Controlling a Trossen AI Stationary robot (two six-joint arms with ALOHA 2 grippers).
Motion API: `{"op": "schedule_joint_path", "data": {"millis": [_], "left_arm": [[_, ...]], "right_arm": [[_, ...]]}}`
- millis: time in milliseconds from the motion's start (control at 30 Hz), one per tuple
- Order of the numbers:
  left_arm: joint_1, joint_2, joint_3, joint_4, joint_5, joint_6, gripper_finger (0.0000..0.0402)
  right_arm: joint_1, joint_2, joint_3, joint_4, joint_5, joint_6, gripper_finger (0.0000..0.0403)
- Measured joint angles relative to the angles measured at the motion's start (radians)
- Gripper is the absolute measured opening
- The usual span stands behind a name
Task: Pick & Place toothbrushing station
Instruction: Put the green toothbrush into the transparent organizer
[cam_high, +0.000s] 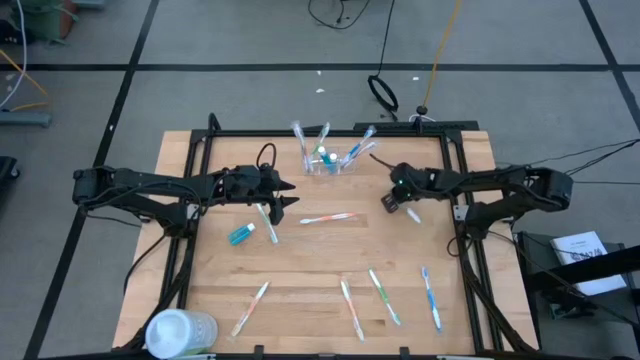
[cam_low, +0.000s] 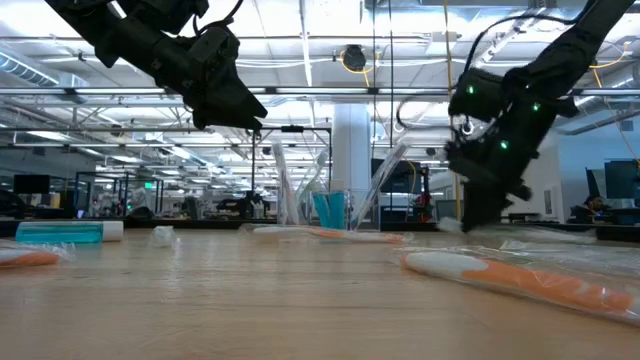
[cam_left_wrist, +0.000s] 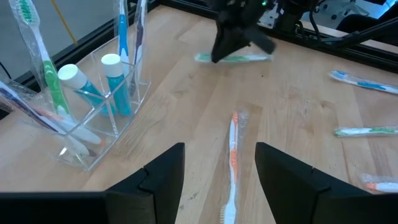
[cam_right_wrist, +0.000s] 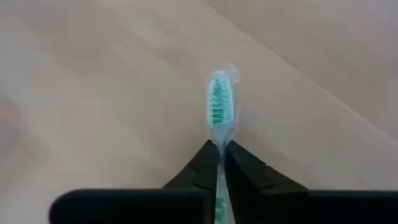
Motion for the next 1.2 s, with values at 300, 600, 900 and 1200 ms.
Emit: {"op": "schedule_joint_path", "data": {"millis": [300,600,900,1200], "left_arm": [[0.0,0.0,0.0,0.004,0.0,0.0,0.0202],[0.0,0.0,0.0,0.01,0.0,0.006,0.0202],[0.0,0.0,0.0,0.032,0.0,0.008,0.0202],[0.0,0.0,0.0,0.026,0.001,0.01,0.0202]], "right_arm": [[0.086,-0.069,0.0,0.547,-0.087,-0.091,0.0005],[0.159,-0.002,0.004,1.286,-0.087,-0.454,0.0003],[0.125,0.286,0.172,1.462,-0.002,-0.609,0.0002],[0.099,0.507,0.317,1.391,0.278,-0.8,0.0002]]}}
